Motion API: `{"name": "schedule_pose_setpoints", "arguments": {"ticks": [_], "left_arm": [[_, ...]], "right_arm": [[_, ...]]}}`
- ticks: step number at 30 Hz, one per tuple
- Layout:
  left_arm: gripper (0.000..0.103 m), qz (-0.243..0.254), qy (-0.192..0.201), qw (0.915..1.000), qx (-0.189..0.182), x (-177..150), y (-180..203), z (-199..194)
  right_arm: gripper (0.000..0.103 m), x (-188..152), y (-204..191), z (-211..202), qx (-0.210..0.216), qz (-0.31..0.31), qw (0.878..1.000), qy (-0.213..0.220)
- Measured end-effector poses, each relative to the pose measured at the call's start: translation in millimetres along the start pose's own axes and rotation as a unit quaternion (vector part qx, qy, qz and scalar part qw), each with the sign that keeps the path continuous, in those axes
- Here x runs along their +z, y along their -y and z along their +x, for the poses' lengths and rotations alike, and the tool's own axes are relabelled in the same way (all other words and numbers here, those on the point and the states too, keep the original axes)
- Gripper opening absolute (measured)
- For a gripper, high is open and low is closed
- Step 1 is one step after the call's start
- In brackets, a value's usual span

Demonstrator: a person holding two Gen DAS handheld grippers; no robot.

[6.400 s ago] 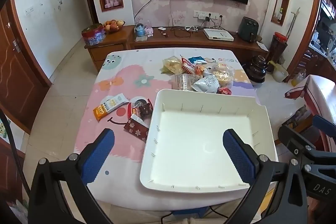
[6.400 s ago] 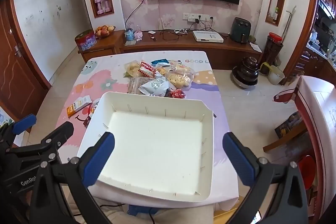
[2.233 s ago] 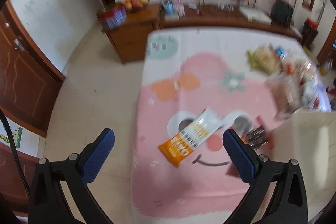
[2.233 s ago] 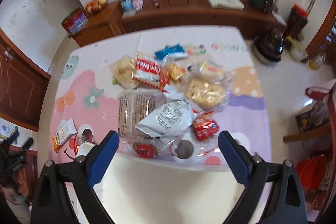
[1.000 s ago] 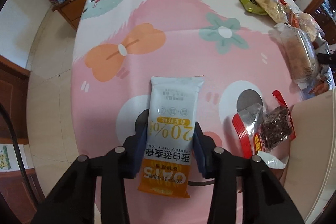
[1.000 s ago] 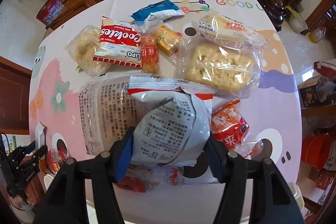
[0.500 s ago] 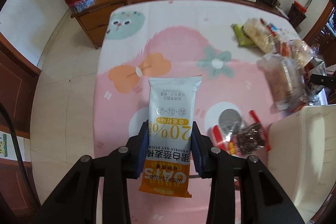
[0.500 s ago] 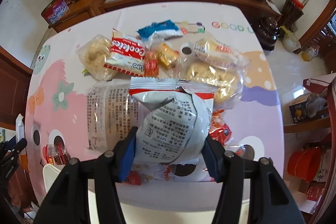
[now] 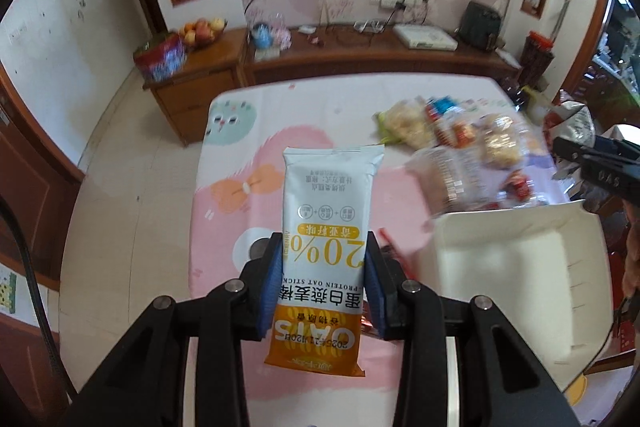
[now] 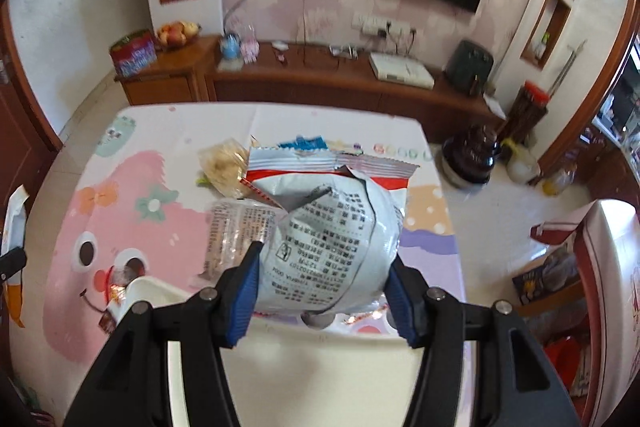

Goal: Organize snacks
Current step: 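Carry both snacks over the white tray and open both grippers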

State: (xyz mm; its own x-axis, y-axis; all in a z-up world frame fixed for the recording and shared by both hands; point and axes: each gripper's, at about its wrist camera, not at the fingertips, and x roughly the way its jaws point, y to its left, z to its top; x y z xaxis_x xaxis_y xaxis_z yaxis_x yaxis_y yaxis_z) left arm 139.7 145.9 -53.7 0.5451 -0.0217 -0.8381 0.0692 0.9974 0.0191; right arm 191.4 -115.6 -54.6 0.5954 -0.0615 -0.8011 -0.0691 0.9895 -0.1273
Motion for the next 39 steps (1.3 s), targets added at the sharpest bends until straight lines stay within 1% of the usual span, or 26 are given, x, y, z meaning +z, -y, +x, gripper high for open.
{"name": "schedule_pose_setpoints", "arguments": {"ticks": [2, 7, 10, 14, 19, 24, 27, 30, 33, 39], "left_arm": [[0.036, -0.001, 0.010, 0.9999, -0.008, -3.0, 10.3, -14.5], [0.036, 0.004, 0.046, 0.9984, -0.032, -22.6, 52.8, -52.0], [0.036, 0.005, 0.062, 0.9972, -0.041, -35.8, 75.3, -62.5], [0.037, 0.002, 0.067, 0.9968, -0.044, -50.0, 97.4, -63.4], [0.037, 0.011, 0.050, 0.9982, -0.029, -68.4, 120.4, -47.9], [0.037, 0.013, 0.011, 0.9993, -0.034, -83.5, 135.7, -27.7], [0.037, 0.016, -0.004, 0.9993, -0.033, -91.6, 142.9, -21.0], [0.038, 0.021, -0.009, 0.9993, -0.029, -97.5, 147.7, -17.8], [0.038, 0.020, -0.012, 0.9993, -0.027, -100.5, 149.3, -17.6], [0.038, 0.021, -0.020, 0.9993, -0.024, -102.3, 148.5, -17.4]], "right_arm": [[0.057, -6.6, 0.5, -18.7, 0.001, -0.004, 1.000, 0.016], [0.057, -37.0, 7.2, -68.3, 0.013, -0.003, 0.999, 0.053], [0.057, -56.0, 12.8, -89.0, 0.020, 0.003, 0.998, 0.064], [0.057, -81.9, 21.5, -103.2, 0.027, 0.012, 0.997, 0.065], [0.058, -109.6, 26.7, -100.3, 0.035, 0.013, 0.998, 0.040], [0.058, -130.6, 27.3, -90.7, 0.033, 0.017, 0.999, 0.017], [0.058, -138.3, 29.1, -83.5, 0.037, 0.025, 0.999, 0.001], [0.058, -144.6, 30.0, -77.9, 0.041, 0.031, 0.999, -0.012], [0.058, -150.7, 27.8, -71.8, 0.055, 0.037, 0.997, -0.027], [0.059, -157.5, 21.9, -66.5, 0.059, 0.033, 0.997, -0.039]]}}
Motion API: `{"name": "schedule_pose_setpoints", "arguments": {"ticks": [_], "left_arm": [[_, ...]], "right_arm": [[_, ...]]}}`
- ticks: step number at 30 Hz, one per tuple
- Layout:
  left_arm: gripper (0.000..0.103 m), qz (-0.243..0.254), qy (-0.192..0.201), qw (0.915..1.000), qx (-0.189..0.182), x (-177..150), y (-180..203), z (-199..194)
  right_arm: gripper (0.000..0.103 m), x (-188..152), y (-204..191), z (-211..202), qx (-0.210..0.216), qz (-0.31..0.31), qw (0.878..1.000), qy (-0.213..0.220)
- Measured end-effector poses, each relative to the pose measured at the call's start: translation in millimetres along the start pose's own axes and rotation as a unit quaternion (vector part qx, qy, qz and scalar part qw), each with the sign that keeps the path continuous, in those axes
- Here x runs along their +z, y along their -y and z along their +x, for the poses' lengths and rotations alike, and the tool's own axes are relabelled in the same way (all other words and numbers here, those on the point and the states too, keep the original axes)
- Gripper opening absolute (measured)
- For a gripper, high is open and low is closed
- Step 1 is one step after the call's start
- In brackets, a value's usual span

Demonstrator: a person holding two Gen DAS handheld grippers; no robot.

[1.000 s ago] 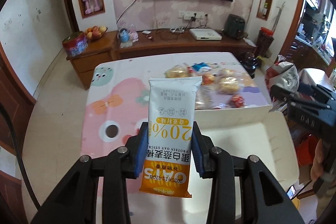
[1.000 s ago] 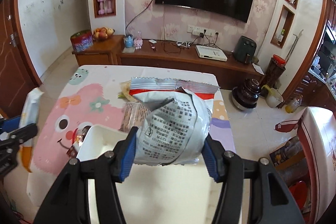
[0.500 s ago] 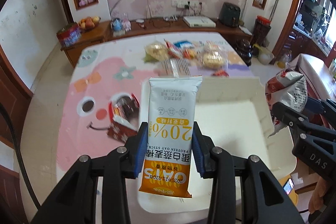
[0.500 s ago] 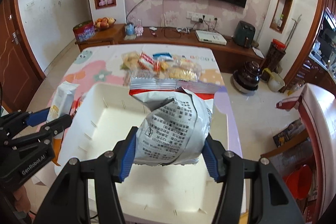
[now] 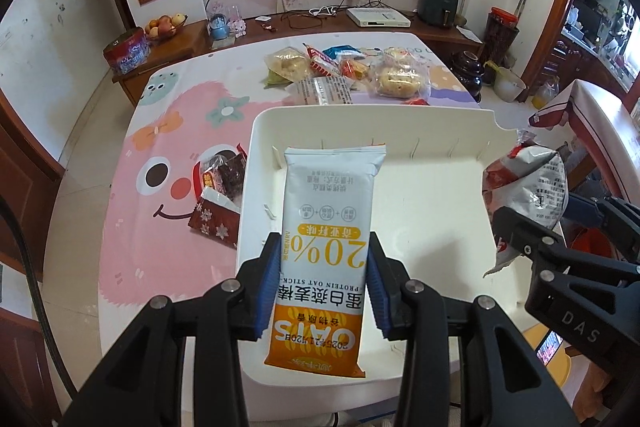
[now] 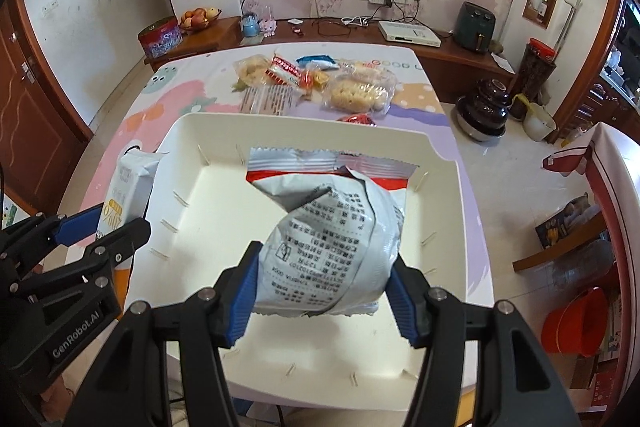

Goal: Organize snacks
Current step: 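Carry both snacks over the white tray and open both grippers, then move the left gripper to the brown chocolate packet on the tablecloth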

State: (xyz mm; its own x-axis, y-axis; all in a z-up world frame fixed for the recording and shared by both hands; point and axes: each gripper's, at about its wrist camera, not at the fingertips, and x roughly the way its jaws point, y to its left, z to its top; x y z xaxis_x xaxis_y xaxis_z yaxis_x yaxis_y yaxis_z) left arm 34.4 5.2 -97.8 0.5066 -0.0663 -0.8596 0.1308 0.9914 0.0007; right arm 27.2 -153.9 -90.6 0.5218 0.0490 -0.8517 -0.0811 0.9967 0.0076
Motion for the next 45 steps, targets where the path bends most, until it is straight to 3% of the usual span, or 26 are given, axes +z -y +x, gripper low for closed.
{"name": "schedule_pose_setpoints", "arguments": {"ticks": [8, 12, 14, 34, 45], "left_arm": [[0.043, 0.010, 0.001, 0.9999, 0.008, -1.6, 4.7, -1.8], [0.085, 0.018, 0.006, 0.9997, 0.015, -2.1, 8.0, -4.7], [0.088, 0.019, 0.012, 0.9997, 0.013, -2.1, 8.1, -7.6], [0.089, 0.009, 0.006, 0.9999, 0.008, -5.2, 1.7, -6.4], [0.089, -0.057, 0.025, 0.9975, 0.032, -5.2, -45.7, -18.3]], "right_arm": [[0.060, -3.3, 1.5, 5.2, 0.009, 0.011, 1.000, -0.010], [0.062, -4.3, 4.1, 9.7, 0.012, 0.021, 1.000, -0.020], [0.063, -5.3, 7.5, 12.1, 0.015, 0.029, 0.999, -0.026], [0.063, -12.5, 6.1, 16.1, 0.033, 0.039, 0.998, -0.041], [0.063, -3.6, -21.0, 15.6, 0.044, -0.019, 0.998, -0.044]]}}
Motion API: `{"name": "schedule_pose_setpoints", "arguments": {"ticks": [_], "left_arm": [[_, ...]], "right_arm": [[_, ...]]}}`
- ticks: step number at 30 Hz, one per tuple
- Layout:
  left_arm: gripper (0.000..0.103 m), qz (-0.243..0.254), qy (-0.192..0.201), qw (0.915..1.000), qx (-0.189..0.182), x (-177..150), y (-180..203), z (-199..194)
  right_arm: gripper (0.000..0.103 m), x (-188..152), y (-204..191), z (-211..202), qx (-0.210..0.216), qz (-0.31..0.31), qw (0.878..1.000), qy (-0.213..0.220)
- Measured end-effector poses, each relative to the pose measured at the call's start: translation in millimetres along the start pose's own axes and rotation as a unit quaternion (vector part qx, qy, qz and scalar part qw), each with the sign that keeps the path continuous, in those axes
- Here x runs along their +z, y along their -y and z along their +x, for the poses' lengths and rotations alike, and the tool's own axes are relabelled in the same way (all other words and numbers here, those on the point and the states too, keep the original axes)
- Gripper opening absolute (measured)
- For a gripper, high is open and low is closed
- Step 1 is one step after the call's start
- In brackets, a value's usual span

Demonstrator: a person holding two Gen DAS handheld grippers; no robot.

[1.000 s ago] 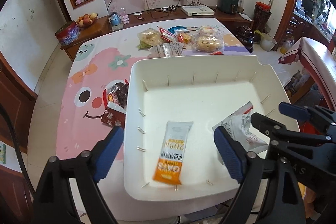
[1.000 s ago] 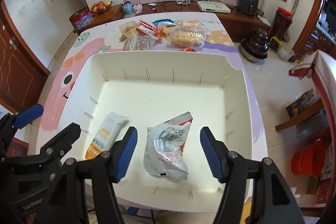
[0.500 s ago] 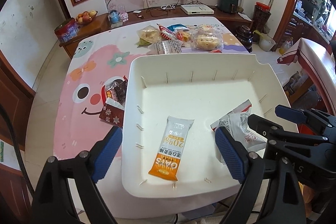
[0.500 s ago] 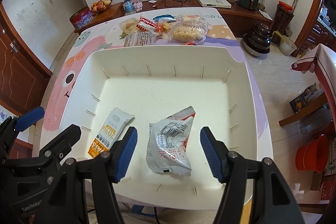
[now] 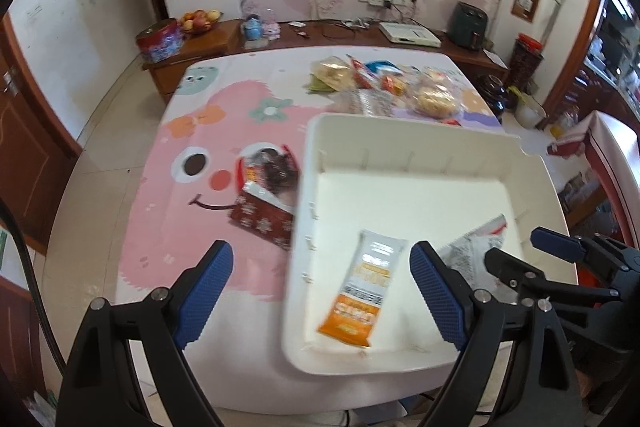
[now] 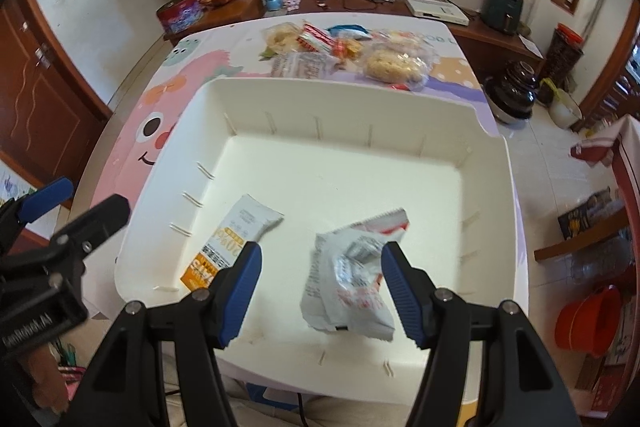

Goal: Organize snacks
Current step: 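Move the left gripper to the brown chocolate packet on the tablecloth, then grasp the brown chocolate packet with the left gripper while the right grasps the clear bread bag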

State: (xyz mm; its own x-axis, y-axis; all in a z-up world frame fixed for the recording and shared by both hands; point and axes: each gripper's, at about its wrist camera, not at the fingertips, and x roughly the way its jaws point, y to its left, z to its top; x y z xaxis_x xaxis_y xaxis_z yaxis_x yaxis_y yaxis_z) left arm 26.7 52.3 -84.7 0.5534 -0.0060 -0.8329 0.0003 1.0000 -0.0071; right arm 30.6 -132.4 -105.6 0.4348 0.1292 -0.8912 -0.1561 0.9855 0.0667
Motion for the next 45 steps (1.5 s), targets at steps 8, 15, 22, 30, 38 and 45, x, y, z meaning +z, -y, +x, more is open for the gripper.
{"name": "schedule_pose_setpoints", "arguments": {"ticks": [8, 15, 22, 30, 38, 45], "left_arm": [[0.092, -0.030, 0.045, 0.9962, 0.069, 29.6, -63.6, -4.9], [0.093, 0.000, 0.014, 0.9968, 0.078, 59.5, -100.6, 37.7], [0.093, -0.038, -0.072, 0.9961, 0.035, 57.0, -125.4, 112.0], [0.092, -0.129, -0.143, 0.9809, -0.029, 36.2, -132.9, 178.9], [0.087, -0.179, -0.167, 0.9692, -0.030, 28.4, -116.0, 207.3], [0.087, -0.126, -0.176, 0.9760, 0.028, 23.8, -100.4, 210.9]], "right_arm": [[0.063, 53.0, -14.8, -9.7, 0.043, -0.016, 0.999, 0.010], [0.066, 128.7, -10.2, 5.7, 0.052, -0.006, 0.999, 0.007], [0.066, 188.2, -1.5, 64.4, 0.058, 0.023, 0.998, -0.030], [0.066, 214.0, -8.0, 141.3, 0.068, 0.035, 0.994, -0.081], [0.066, 224.0, -7.2, 191.6, 0.055, 0.046, 0.990, -0.123], [0.071, 222.6, -19.9, 209.8, 0.026, 0.018, 0.990, -0.137]]}}
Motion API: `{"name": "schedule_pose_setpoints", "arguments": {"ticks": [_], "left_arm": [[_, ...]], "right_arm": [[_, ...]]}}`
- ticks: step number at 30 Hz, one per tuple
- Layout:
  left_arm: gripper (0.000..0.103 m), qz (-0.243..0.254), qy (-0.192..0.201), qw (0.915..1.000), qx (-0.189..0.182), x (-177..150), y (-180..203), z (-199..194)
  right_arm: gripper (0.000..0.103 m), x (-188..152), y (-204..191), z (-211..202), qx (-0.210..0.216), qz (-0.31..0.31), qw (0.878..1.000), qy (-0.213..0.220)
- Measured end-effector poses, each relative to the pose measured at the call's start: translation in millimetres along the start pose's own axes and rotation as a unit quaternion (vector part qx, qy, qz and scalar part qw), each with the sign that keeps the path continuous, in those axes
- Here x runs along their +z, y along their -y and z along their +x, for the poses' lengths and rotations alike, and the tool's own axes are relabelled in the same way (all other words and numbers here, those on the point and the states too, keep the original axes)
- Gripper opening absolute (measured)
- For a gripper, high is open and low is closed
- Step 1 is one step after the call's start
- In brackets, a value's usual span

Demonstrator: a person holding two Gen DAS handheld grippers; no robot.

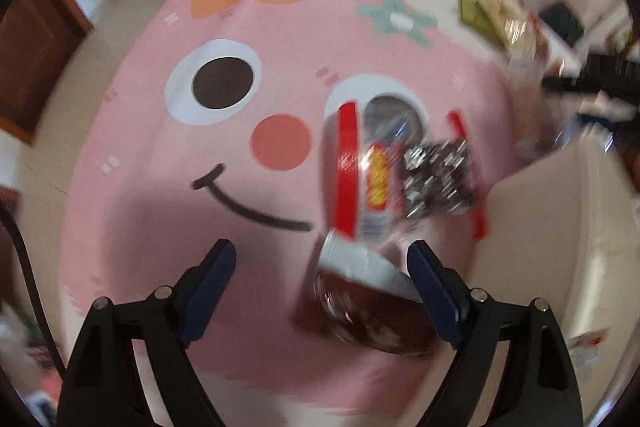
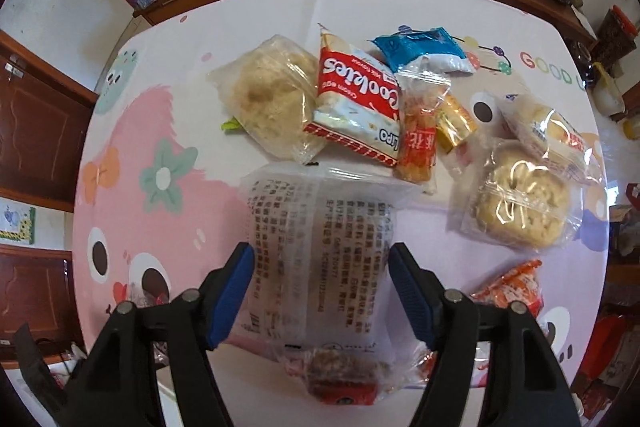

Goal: Organize snacks
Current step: 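Grasp the brown chocolate packet with the left gripper while the right grasps the clear bread bag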

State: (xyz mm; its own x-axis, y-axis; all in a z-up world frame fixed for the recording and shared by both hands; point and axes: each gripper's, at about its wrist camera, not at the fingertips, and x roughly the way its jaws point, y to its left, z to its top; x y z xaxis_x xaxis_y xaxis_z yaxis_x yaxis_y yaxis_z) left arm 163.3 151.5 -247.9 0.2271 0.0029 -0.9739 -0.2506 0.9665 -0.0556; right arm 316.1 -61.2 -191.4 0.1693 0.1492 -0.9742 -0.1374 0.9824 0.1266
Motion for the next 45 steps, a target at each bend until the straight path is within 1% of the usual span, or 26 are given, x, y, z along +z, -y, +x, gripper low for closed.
{"name": "schedule_pose_setpoints", "arguments": {"ticks": [1, 2, 4, 8, 10, 13, 16, 17, 18, 20, 22, 23, 24, 25, 26, 28, 31, 34, 36, 39, 40, 41, 42, 43, 44, 45], "left_arm": [[0.088, 0.020, 0.002, 0.9996, 0.019, -4.9, 2.8, 0.8], [0.088, 0.027, 0.008, 0.9994, 0.019, -7.6, 3.3, -0.3], [0.088, 0.037, 0.007, 0.9992, 0.018, -14.1, 0.1, -2.1], [0.088, 0.046, 0.003, 0.9988, 0.015, -21.3, -13.9, -4.5], [0.086, 0.062, 0.001, 0.9981, 0.005, -23.9, -17.8, -5.8], [0.086, 0.098, 0.014, 0.9950, -0.014, -26.3, -21.4, -16.5], [0.086, 0.142, 0.032, 0.9881, -0.048, -26.2, -17.6, -32.9], [0.086, 0.161, 0.034, 0.9843, -0.063, -24.0, -17.4, -37.5], [0.086, 0.193, 0.033, 0.9774, -0.080, -26.3, -13.6, -42.1], [0.086, 0.234, 0.036, 0.9676, -0.087, -32.3, -7.6, -45.6], [0.086, 0.288, 0.034, 0.9528, -0.090, -41.8, -0.8, -46.0], [0.086, 0.302, 0.031, 0.9479, -0.095, -47.5, -2.9, -46.0], [0.086, 0.323, 0.025, 0.9402, -0.104, -52.5, -0.2, -44.4], [0.086, 0.333, 0.022, 0.9365, -0.108, -52.5, 1.2, -41.7], [0.086, 0.349, 0.017, 0.9295, -0.118, -56.0, 3.6, -39.8], [0.086, 0.373, 0.010, 0.9202, -0.120, -61.9, 6.7, -36.4], [0.086, 0.401, 0.006, 0.9095, -0.111, -71.8, 14.4, -32.8], [0.086, 0.414, 0.001, 0.9038, -0.109, -70.4, 23.5, -26.3], [0.086, 0.430, 0.011, 0.8971, -0.102, -73.5, 30.4, -26.7], [0.087, 0.437, 0.024, 0.8941, -0.095, -75.1, 37.0, -27.8], [0.085, 0.435, 0.026, 0.8949, -0.096, -74.2, 36.5, -27.7], [0.079, 0.431, 0.029, 0.8964, -0.099, -72.6, 36.7, -28.9], [0.067, 0.427, 0.035, 0.8978, -0.101, -71.5, 36.2, -32.2], [0.062, 0.425, 0.037, 0.8987, -0.102, -70.4, 36.2, -32.4], [0.052, 0.421, 0.040, 0.9006, -0.100, -69.2, 35.3, -34.0], [0.045, 0.414, 0.041, 0.9038, -0.099, -67.5, 33.1, -36.0]], "right_arm": [[0.071, -0.2, -2.2, -0.4, -0.005, -0.004, 1.000, 0.001], [0.071, -0.1, -3.7, -0.1, -0.010, -0.008, 1.000, 0.001], [0.071, 0.1, -8.4, -0.4, -0.018, -0.017, 1.000, 0.003], [0.071, 0.2, -9.0, 0.8, -0.016, -0.016, 1.000, 0.000], [0.071, 0.5, -7.3, 0.8, -0.011, -0.014, 1.000, -0.001], [0.071, -2.1, -5.1, -0.1, -0.006, -0.014, 1.000, -0.002], [0.071, -3.9, -3.3, -2.2, -0.007, -0.020, 1.000, -0.003], [0.071, -4.1, -3.2, -2.6, -0.007, -0.022, 1.000, -0.003], [0.071, -3.9, -3.2, -2.8, -0.007, -0.023, 1.000, -0.004], [0.071, -3.1, -4.2, -2.5, -0.008, -0.026, 1.000, -0.005], [0.071, -2.8, -5.1, -2.1, -0.009, -0.028, 1.000, -0.005], [0.071, -2.5, -5.8, -1.9, -0.009, -0.029, 1.000, -0.005], [0.071, -2.2, -6.0, -1.8, -0.009, -0.030, 0.999, -0.005], [0.071, -2.2, -6.3, -1.6, -0.009, -0.030, 0.999, -0.006], [0.071, -2.2, -6.3, -1.4, -0.009, -0.030, 0.999, -0.006], [0.071, -1.9, -6.8, -1.1, -0.009, -0.032, 0.999, -0.007], [0.071, -1.1, -7.1, -0.5, -0.009, -0.033, 0.999, -0.008], [0.073, -0.1, -5.7, 1.1, -0.005, -0.030, 0.999, -0.012], [0.076, 0.8, -4.1, 3.8, -0.001, -0.023, 1.000, -0.015], [0.080, 2.8, 0.5, 13.5, 0.009, -0.009, 0.999, -0.029], [0.080, 2.5, 1.8, 18.9, 0.011, -0.005, 0.999, -0.038], [0.080, 2.0, 3.2, 23.2, 0.015, 0.000, 0.999, -0.044], [0.080, 1.4, 4.1, 25.8, 0.019, 0.004, 0.999, -0.048], [0.080, 0.7, 4.2, 25.6, 0.019, 0.005, 0.999, -0.048], [0.080, 0.3, 4.2, 25.1, 0.019, 0.005, 0.999, -0.046], [0.080, -0.8, 4.2, 24.7, 0.017, 0.004, 0.999, -0.045]]}}
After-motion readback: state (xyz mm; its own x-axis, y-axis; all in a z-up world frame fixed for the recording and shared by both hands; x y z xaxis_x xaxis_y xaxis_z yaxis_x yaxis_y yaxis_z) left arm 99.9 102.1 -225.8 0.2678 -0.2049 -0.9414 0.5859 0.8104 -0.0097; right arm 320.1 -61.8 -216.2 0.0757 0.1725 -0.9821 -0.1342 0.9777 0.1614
